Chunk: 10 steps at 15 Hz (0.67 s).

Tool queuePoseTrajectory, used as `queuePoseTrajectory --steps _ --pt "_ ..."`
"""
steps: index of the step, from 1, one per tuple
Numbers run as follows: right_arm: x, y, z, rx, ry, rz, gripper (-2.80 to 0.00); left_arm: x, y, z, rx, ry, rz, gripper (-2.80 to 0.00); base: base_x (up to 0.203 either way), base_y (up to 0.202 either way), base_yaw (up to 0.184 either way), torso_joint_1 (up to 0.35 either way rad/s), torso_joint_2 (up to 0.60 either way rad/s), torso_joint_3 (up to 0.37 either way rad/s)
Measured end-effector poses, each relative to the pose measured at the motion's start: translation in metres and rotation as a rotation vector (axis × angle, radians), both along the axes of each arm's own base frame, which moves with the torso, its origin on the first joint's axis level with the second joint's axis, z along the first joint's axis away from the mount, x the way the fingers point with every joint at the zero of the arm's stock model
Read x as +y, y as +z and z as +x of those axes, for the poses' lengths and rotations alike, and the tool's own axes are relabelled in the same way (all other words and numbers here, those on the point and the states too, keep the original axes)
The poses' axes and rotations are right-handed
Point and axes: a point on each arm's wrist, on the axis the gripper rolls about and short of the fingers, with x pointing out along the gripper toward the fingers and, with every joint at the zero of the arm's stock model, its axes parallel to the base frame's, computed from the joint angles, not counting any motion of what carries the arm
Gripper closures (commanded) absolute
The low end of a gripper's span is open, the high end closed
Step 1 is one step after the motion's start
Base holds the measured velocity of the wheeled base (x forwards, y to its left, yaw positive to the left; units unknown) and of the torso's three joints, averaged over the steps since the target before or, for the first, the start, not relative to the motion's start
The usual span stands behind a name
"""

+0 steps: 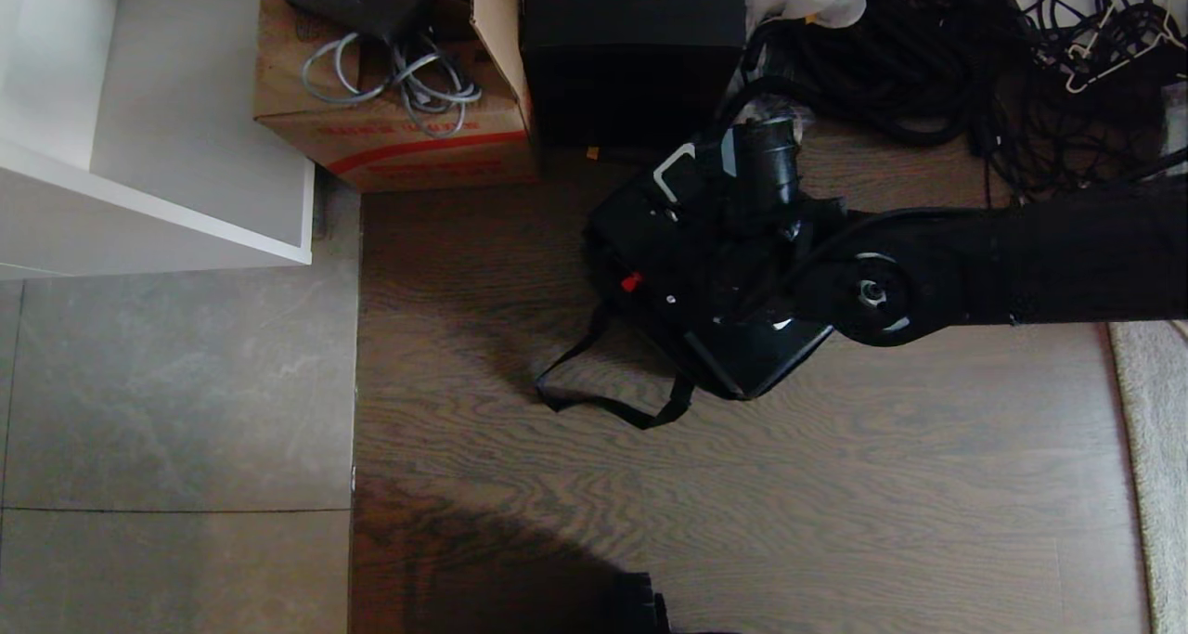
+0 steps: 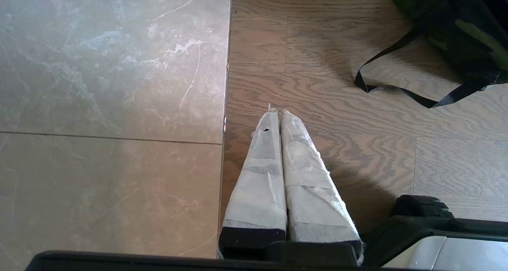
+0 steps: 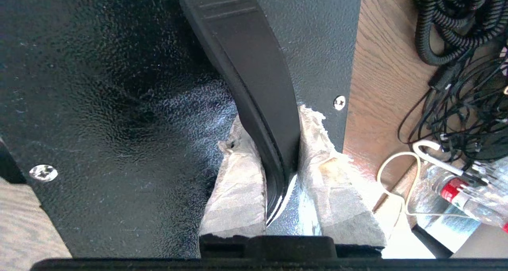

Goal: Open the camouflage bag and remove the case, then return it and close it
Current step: Place the black box back

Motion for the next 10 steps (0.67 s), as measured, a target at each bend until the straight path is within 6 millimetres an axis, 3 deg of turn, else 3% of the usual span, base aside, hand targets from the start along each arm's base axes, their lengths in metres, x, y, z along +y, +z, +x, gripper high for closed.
queuePoseTrajectory --steps 10 --pt "0.006 -0.028 0.024 0.009 0.01 0.009 0.0 0.0 0.0 0.0 0.0 0.0 0.0 0.0 0.0 0.0 0.0 0.0 0.0 0.0"
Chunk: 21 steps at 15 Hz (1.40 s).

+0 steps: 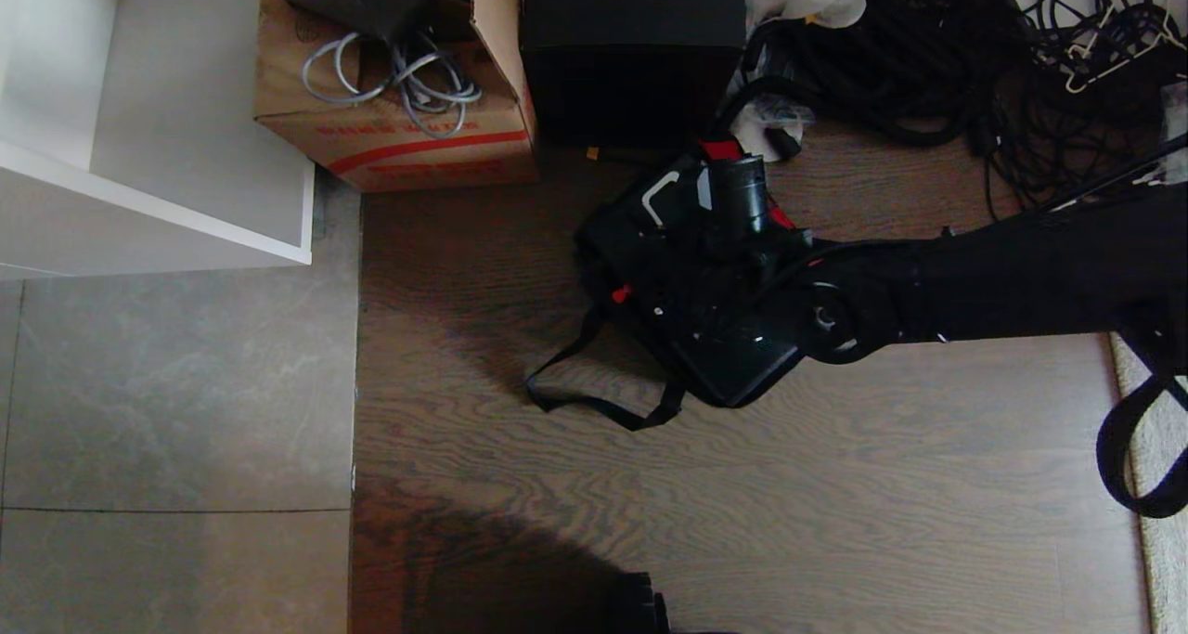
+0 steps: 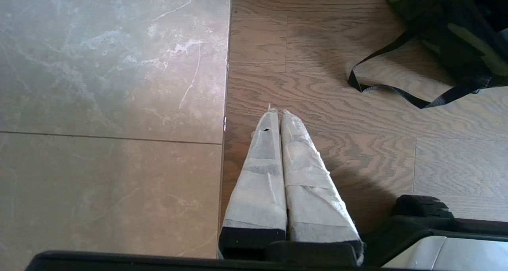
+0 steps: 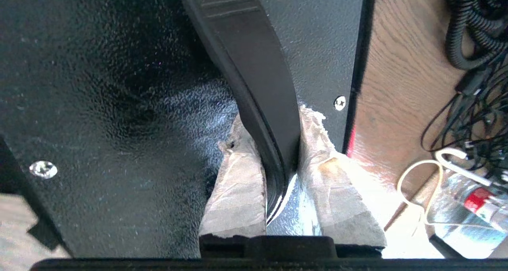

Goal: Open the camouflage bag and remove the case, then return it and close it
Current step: Place the black box back

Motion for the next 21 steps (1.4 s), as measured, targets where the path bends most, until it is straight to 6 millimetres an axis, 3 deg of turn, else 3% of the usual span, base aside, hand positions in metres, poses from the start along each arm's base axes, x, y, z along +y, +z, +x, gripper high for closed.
queuePoseTrajectory --steps 5,6,10,14,20,21 --pt "0.001 -0.016 0.012 0.019 -0.007 -0.007 0.0 0.0 0.0 0.0 0.0 0.0 0.0 0.0 0.0 0.0 0.0 0.0 0.0 0.0" --pt "0.001 -0.018 0.014 0.028 -0.001 -0.01 -2.8 0.0 0.0 0.0 0.0 0.0 0.0 0.0 0.0 0.0 0.0 0.0 0.0 0.0" --pt "0.002 -0.026 0.012 0.076 0.068 -0.031 -2.8 0.0 0.0 0.0 0.0 0.0 0.0 0.0 0.0 0.0 0.0 0.0 0.0 0.0" --pt "0.009 -0.037 -0.002 0.159 0.144 -0.075 -2.8 0.0 0.0 0.0 0.0 0.0 0.0 0.0 0.0 0.0 0.0 0.0 0.0 0.0" --pt "-0.014 -0.026 -0.034 0.19 0.148 -0.089 -2.8 0.0 0.0 0.0 0.0 0.0 0.0 0.0 0.0 0.0 0.0 0.0 0.0 0.0" --pt "-0.021 -0.023 -0.042 0.191 0.146 -0.08 0.0 0.0 0.0 0.0 0.0 0.0 0.0 0.0 0.0 0.0 0.0 0.0 0.0 0.0"
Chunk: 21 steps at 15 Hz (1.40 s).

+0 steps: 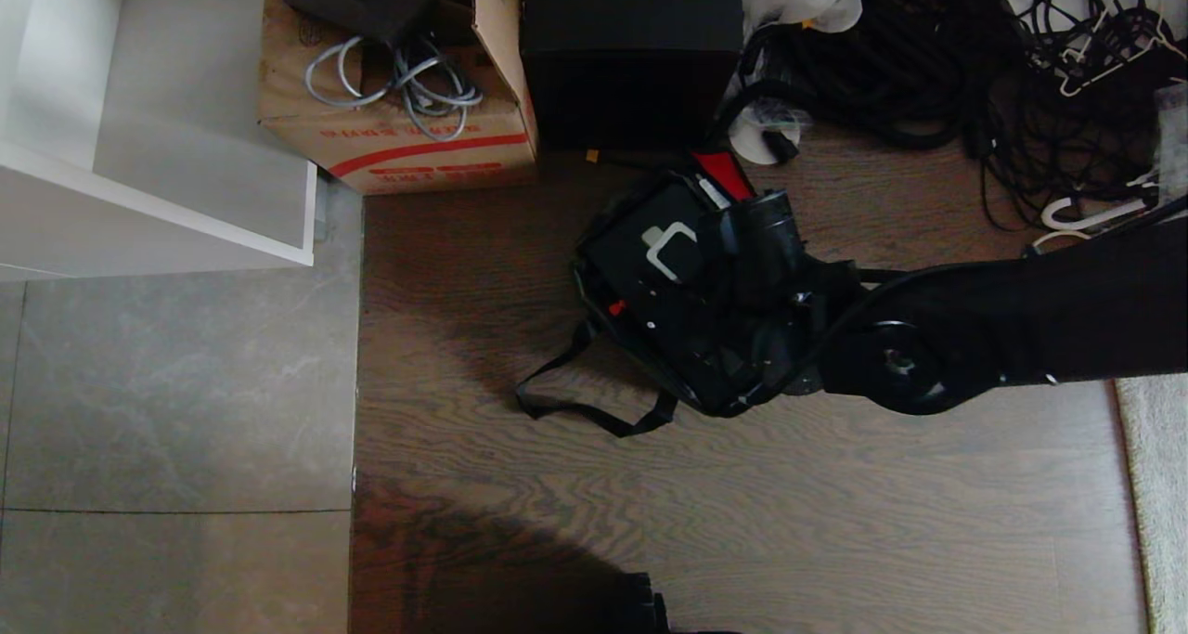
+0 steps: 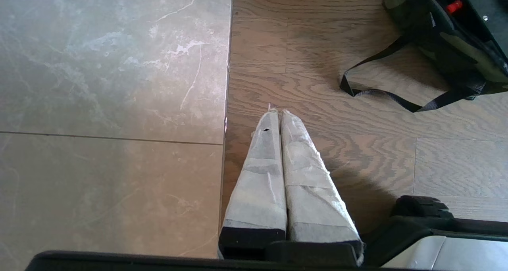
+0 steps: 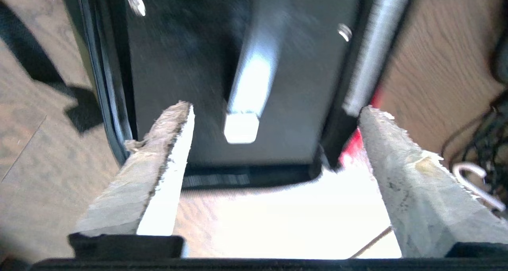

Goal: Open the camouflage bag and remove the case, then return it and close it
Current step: Place the black box back, then close the top of the storage box

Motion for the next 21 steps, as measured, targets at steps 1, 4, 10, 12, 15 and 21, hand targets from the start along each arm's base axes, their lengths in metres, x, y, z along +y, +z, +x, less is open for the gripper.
queuePoseTrajectory --steps 1,4,10,12,15,21 --pt "-0.008 0.004 -0.009 0.003 -0.005 0.01 0.0 0.0 0.0 0.0 0.0 0.0 0.0 0.0 0.0 0.0 0.0 0.0 0.0 0.0" --pt "-0.036 0.011 -0.041 0.029 -0.015 0.016 0.0 0.0 0.0 0.0 0.0 0.0 0.0 0.0 0.0 0.0 0.0 0.0 0.0 0.0" --pt "-0.099 0.011 -0.108 0.117 -0.108 0.11 0.0 0.0 0.0 0.0 0.0 0.0 -0.001 0.0 0.0 0.0 0.0 0.0 0.0 0.0" --pt "-0.113 0.003 -0.123 0.132 -0.174 0.233 0.0 0.0 0.0 0.0 0.0 0.001 0.0 0.0 0.0 0.0 0.0 0.0 0.0 0.0" --pt "-0.135 0.0 -0.151 0.18 -0.204 0.309 0.0 0.0 0.0 0.0 0.0 0.0 0.0 0.0 0.0 0.0 0.0 0.0 0.0 0.0" --pt "-0.167 -0.004 -0.187 0.253 -0.245 0.426 0.0 0.0 0.0 0.0 0.0 0.0 0.0 0.0 0.0 0.0 0.0 0.0 0.0 0.0"
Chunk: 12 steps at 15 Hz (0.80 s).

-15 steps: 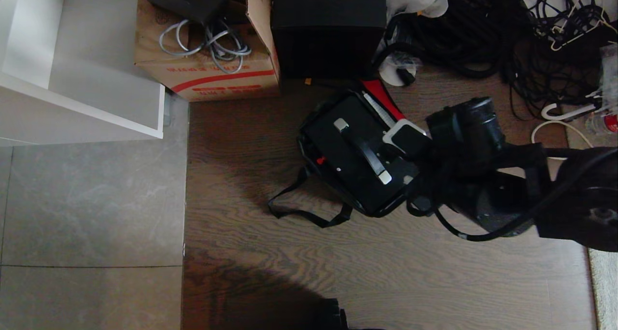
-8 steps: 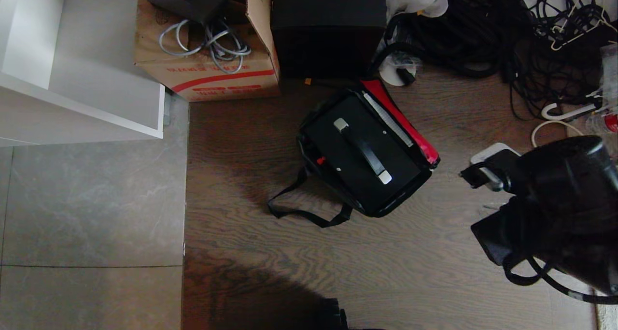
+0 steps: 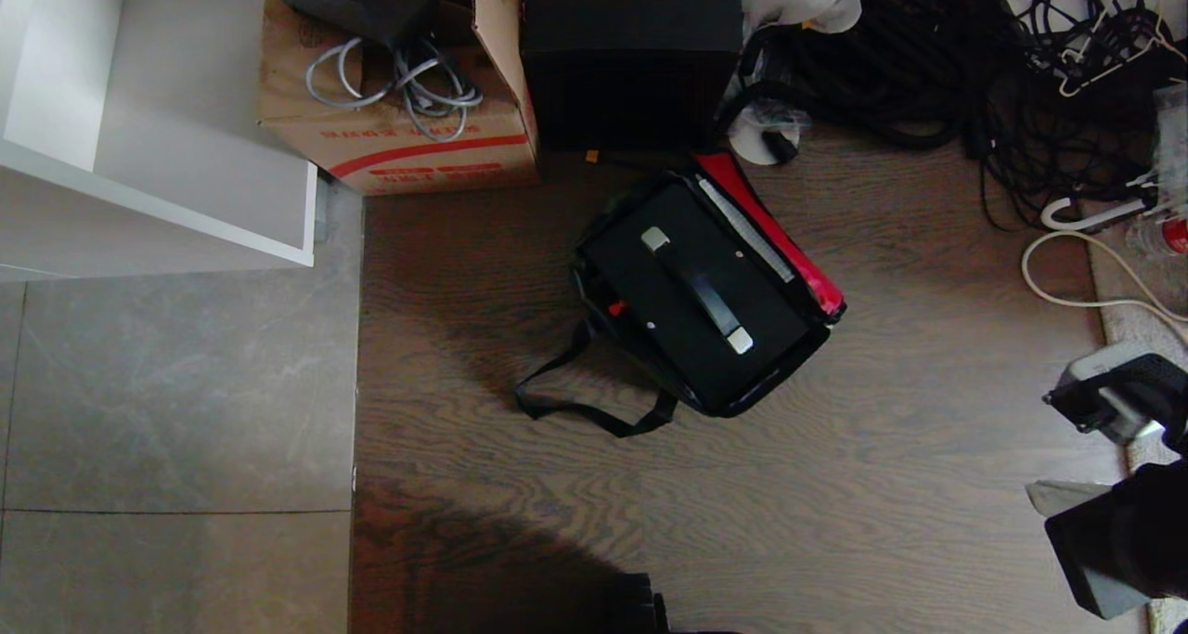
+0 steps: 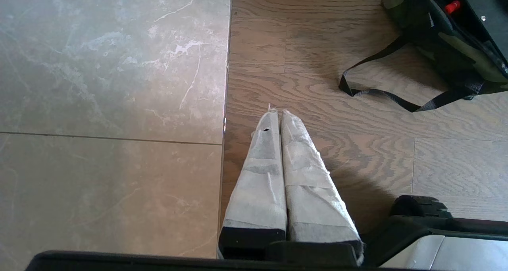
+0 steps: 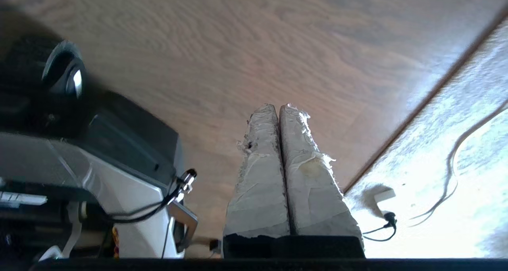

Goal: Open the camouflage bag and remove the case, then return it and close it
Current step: Close the top of the storage box

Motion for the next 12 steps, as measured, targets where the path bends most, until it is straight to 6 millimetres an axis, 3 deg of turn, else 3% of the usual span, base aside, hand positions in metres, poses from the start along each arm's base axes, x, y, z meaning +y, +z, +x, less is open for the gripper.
queuePoseTrajectory --steps 12 --pt "-0.0056 0.0116 -0.005 -0.006 -0.01 -0.012 0.0 0.0 0.0 0.0 0.0 0.0 0.0 0.0 0.0 0.0 0.0 0.0 0.0 0.0"
